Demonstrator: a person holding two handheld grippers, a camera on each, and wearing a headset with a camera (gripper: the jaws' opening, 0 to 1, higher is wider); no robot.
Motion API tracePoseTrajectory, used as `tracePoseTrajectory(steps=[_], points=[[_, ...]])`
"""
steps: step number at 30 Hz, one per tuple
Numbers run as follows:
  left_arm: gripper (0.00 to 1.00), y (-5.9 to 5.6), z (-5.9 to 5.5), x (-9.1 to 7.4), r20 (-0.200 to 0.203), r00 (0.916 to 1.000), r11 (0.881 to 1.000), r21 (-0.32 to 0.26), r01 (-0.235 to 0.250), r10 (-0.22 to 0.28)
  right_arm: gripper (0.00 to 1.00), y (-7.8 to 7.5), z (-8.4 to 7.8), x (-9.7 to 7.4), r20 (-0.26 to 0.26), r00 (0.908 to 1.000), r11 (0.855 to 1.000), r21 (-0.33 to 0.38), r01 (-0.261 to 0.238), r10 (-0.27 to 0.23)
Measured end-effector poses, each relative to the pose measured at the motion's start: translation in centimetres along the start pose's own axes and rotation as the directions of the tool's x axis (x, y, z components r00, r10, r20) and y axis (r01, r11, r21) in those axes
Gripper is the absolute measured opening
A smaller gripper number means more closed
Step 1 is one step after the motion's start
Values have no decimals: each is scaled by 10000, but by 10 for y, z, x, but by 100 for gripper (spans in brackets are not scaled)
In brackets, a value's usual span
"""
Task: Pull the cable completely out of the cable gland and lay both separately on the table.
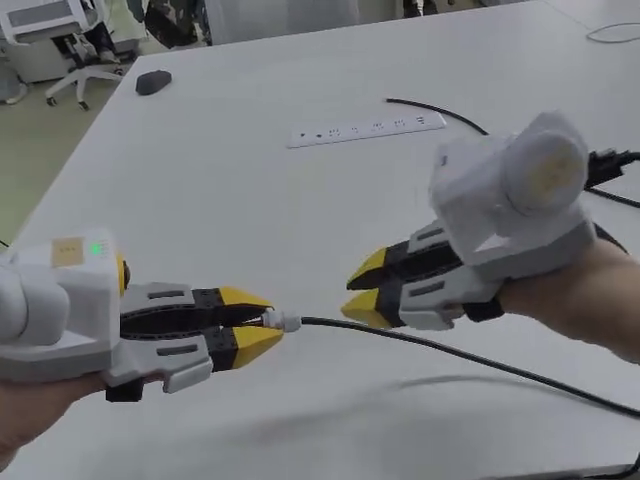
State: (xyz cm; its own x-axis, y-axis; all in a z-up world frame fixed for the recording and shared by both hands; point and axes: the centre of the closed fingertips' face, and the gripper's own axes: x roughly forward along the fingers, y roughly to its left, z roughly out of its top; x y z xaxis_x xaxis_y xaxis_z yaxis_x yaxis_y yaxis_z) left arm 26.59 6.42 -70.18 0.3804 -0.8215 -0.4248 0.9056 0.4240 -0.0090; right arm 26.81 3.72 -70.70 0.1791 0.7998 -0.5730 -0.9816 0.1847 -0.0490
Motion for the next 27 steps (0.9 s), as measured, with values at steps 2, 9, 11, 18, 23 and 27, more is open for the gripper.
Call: tracePoseTrajectory(steps=[2, 9, 11, 18, 23, 27], points=[[15, 0, 2, -1, 32, 10000, 10000, 24, -21, 21, 8, 6, -1, 9, -187, 9994, 9994, -190, -295, 292], [15, -2, 2, -3, 13, 10000, 10000, 85, 50, -51, 6, 11, -4, 22, -474, 9970, 9973, -381, -626, 608], [15, -2, 1, -3, -21, 10000, 9999, 88, 63, -63, 4, 11, -4, 23, -507, 9970, 9970, -470, -614, 590], [15, -2, 1, -5, 61, 10000, 10000, 20, 53, -53, 0, 9, -3, 22, -498, 9975, 9964, -663, -535, 503], [15, -2, 1, -7, 103, 9999, 10000, 20, 26, -26, 0, 11, -1, 22, -482, 9977, 9960, -723, -518, 484], [15, -2, -1, -8, 139, 9999, 10000, 9, 5, -6, 0, 12, -1, 23, -489, 9976, 9953, -808, -529, 491]])
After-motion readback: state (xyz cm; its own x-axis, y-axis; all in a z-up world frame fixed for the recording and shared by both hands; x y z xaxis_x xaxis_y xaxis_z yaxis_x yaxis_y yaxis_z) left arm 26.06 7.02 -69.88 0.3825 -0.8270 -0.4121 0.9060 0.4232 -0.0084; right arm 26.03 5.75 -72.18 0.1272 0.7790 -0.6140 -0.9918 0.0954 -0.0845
